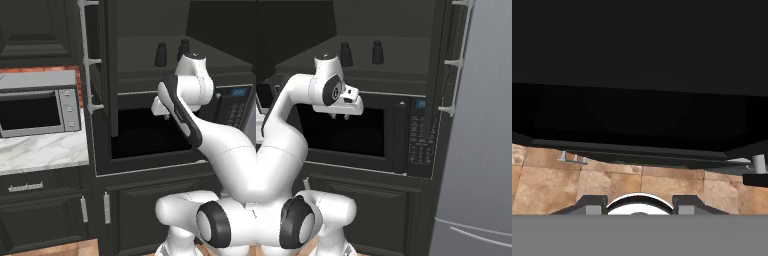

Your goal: Take 2 condiments from the cabinet and move them on the counter near the stove.Make sure the condiments are lined up with each other, next to each other.

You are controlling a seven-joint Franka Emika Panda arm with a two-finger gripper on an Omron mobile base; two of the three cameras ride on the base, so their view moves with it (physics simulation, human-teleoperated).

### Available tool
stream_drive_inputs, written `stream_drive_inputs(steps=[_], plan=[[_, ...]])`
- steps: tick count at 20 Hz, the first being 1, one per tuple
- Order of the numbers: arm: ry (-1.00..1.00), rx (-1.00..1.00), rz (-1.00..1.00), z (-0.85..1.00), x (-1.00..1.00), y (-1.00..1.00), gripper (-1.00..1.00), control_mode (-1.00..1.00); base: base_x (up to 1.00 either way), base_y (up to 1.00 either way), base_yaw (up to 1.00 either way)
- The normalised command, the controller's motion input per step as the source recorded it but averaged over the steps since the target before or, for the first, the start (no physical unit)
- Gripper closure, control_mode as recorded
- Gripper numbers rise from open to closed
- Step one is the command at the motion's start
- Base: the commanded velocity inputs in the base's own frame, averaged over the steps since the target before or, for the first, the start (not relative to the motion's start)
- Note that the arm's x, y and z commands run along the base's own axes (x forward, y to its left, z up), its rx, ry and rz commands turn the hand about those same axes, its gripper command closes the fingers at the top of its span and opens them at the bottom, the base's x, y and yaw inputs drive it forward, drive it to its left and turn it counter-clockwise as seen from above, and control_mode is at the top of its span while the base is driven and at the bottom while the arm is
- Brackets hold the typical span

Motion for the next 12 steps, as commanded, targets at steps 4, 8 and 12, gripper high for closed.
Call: stream_drive_inputs(steps=[4, 8, 12], plan=[[-0.06, 0.00, 0.01, 0.00, -0.08, 0.08, -1.00, -1.00, 0.00, 0.00, 0.00], [-0.24, 0.00, 0.00, 0.08, -0.16, 0.00, -1.00, -1.00, 0.00, 0.00, 0.00], [-0.29, 0.00, 0.00, 0.33, -0.14, 0.00, -1.00, -1.00, 0.00, 0.00, 0.00]])
